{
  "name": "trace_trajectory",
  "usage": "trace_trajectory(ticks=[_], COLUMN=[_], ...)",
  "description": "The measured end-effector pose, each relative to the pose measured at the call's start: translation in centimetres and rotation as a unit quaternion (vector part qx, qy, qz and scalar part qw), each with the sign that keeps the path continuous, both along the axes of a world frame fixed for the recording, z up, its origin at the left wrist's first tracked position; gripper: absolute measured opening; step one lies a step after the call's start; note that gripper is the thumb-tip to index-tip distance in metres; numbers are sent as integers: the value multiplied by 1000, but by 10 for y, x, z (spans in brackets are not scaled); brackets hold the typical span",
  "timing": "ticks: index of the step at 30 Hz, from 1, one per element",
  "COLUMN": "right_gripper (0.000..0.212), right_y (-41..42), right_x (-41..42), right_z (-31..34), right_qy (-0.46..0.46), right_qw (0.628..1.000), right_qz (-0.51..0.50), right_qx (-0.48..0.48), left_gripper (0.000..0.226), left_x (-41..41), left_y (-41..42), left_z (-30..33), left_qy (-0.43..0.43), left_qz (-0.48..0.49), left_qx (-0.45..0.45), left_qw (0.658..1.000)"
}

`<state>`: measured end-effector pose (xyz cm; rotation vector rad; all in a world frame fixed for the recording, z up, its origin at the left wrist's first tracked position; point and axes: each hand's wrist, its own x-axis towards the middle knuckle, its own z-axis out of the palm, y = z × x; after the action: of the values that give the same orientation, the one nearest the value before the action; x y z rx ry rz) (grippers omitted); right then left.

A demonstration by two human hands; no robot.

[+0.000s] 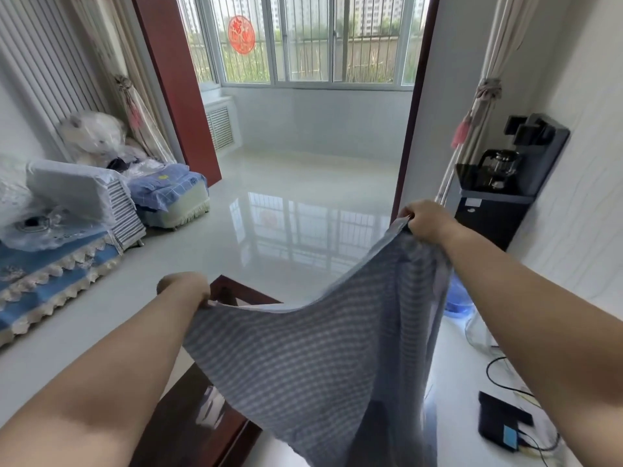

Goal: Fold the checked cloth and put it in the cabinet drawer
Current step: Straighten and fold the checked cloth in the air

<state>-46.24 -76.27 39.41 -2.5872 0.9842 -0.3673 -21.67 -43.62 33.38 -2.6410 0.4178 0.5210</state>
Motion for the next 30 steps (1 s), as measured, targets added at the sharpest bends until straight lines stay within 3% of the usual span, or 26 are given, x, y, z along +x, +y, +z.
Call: trace_trajectory(ticks=[2, 4, 6, 8, 10, 12, 14, 16, 18, 20, 22, 27, 29, 30], right_gripper=[31, 31, 32, 31, 29, 27, 35, 47, 45, 39, 33, 25, 20, 17], right_y=[15, 32, 49, 63, 71, 71, 62, 42, 17, 2, 3, 36, 50, 58], right_x=[11, 21, 29, 35, 39, 40, 37, 31, 19, 11, 12, 30, 34, 36], right_z=[3, 2, 1, -2, -7, -11, -10, -6, -5, -9, -13, -14, -10, -9], right_qy=[26, 42, 53, 54, 50, 29, -50, -175, -292, -357, -365, -305, -299, -289], right_qw=[998, 994, 990, 987, 985, 983, 980, 969, 947, 926, 925, 946, 946, 948], right_qz=[59, 99, 132, 154, 164, 180, 178, 132, 49, -16, -16, 61, 78, 92], right_qx=[0, 5, 4, 1, 4, 24, 80, 117, 129, 124, 109, 89, 95, 99], left_gripper=[75, 100, 109, 107, 90, 53, 24, 21, 24, 19, 11, 16, 10, 18], left_x=[-13, -34, -67, -100, -119, -123, -112, -89, -59, -34, -24, -30, -33, -39], left_y=[-35, -68, -95, -113, -125, -127, -122, -107, -81, -53, -35, -23, -26, -30], left_z=[8, 17, 26, 29, 20, 11, 5, -4, -16, -31, -45, -49, -37, -26], left_qy=[-25, 64, 206, 291, 233, 125, 140, 198, 249, 318, 372, 277, 324, 363], left_qz=[-143, -253, -272, -235, -254, -269, -222, -157, -118, -81, -56, -108, -99, -84], left_qx=[-106, -288, -404, -446, -445, -456, -490, -470, -393, -352, -332, -216, -246, -306], left_qw=[984, 921, 849, 813, 827, 839, 831, 846, 877, 876, 865, 930, 908, 876])
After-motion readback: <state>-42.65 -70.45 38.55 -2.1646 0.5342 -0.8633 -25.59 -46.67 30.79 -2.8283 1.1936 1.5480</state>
